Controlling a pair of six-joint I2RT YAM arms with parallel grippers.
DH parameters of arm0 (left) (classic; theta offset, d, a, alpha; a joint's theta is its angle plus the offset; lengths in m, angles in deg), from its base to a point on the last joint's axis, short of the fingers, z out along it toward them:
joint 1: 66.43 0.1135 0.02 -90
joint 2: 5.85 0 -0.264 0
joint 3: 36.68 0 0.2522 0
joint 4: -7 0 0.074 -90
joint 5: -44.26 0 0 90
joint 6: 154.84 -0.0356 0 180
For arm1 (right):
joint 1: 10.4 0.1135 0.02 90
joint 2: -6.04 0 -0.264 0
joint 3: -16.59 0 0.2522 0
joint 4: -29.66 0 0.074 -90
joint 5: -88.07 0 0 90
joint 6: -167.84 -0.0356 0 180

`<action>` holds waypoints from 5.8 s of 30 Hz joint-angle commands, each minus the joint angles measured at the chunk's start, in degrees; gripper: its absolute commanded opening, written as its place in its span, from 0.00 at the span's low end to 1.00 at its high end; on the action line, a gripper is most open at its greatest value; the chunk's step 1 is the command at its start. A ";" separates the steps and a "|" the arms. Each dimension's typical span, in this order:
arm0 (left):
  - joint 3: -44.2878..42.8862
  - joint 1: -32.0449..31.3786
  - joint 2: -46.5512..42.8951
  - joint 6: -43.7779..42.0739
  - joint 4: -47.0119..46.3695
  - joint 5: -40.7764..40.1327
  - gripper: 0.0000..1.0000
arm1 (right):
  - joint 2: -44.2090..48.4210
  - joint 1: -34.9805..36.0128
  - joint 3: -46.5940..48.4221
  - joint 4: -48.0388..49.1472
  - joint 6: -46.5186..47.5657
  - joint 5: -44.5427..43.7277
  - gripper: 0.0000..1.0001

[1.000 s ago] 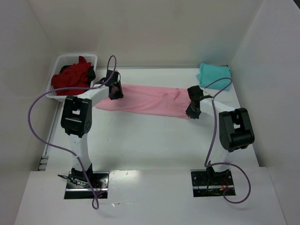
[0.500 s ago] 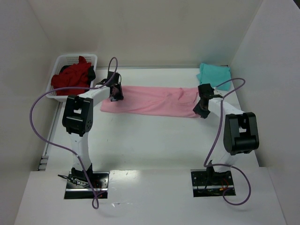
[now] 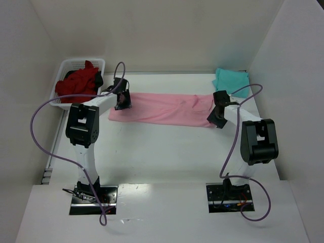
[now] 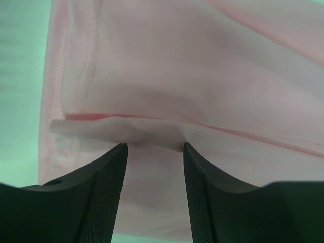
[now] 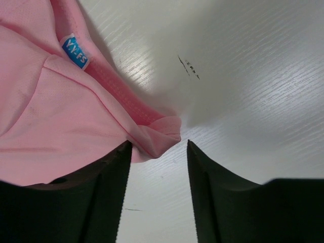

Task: Fold and stack the t-shirts
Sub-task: Fold the other side of the tshirt into a rectangle, then rotate the tshirt 90 degrees

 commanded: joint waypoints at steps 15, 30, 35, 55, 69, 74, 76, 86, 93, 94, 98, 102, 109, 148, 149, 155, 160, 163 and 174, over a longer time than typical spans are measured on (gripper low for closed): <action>3.08 3.36 -5.76 -0.80 0.75 -7.44 0.81 | -1.75 -1.74 2.89 2.21 2.85 -1.67 0.33; 3.08 4.47 -4.18 -1.32 -3.64 -0.77 0.49 | -2.28 -3.59 3.42 2.21 4.72 -1.75 0.29; 3.08 4.47 -4.13 -1.85 -4.69 1.17 0.36 | -2.28 -3.59 3.42 2.21 5.25 -1.75 0.29; 2.55 7.90 -3.57 -0.27 -4.70 -1.90 0.16 | -2.28 -4.64 3.42 1.69 5.25 -3.51 0.24; -0.26 8.95 -3.36 -3.57 -4.37 5.94 0.47 | 1.11 -4.64 2.36 5.32 7.15 4.66 0.69; -0.26 8.95 -6.07 -6.67 -4.70 9.71 0.63 | 5.88 -4.64 4.42 7.48 9.01 7.89 0.79; -0.26 8.26 -7.51 -8.40 -4.70 10.31 0.68 | 7.08 -4.64 6.27 8.45 9.58 9.59 0.85; -5.83 6.19 -12.62 -11.61 2.15 15.05 0.76 | 1.41 -4.64 13.09 12.69 14.87 16.00 0.89; -1.96 2.76 -13.39 -16.35 -1.61 32.45 0.78 | -5.23 -4.03 13.63 16.83 19.77 17.37 0.72; -0.51 1.60 -12.93 -16.36 -1.62 32.46 0.78 | -6.53 -4.03 14.09 17.36 20.63 18.75 0.72; 2.93 0.86 -11.10 -13.76 -4.08 32.46 0.76 | -10.66 -4.03 18.07 16.16 23.53 18.36 0.72; 4.48 0.86 -10.32 -12.49 -5.23 29.03 0.72 | -12.13 -4.03 19.68 12.81 22.83 17.14 0.61; 0.33 0.34 -5.50 -12.93 -0.96 14.95 0.59 | -10.95 -4.03 15.28 13.29 22.13 16.77 0.34; 2.64 -0.72 -6.42 -10.20 -2.99 -1.32 0.50 | -11.20 1.95 11.59 9.16 21.81 15.22 0.03; 2.35 -0.72 -5.93 -10.20 -3.11 -1.71 0.50 | -11.33 1.95 11.59 9.16 21.69 14.79 0.03; 0.44 -0.72 -2.47 -10.20 -2.59 -3.40 0.49 | -13.81 1.95 12.73 9.16 21.69 13.89 0.03; -2.04 -0.72 -0.07 -10.45 -1.89 -2.87 0.50 | -16.41 1.95 14.84 8.55 21.69 12.50 0.03; -3.07 -0.72 1.61 -10.73 -0.14 -2.87 0.50 | -18.04 1.95 16.20 7.73 21.69 12.22 0.03; 0.16 -1.15 0.74 -11.87 6.46 1.17 0.67 | -22.47 1.95 22.00 6.23 21.69 12.22 0.03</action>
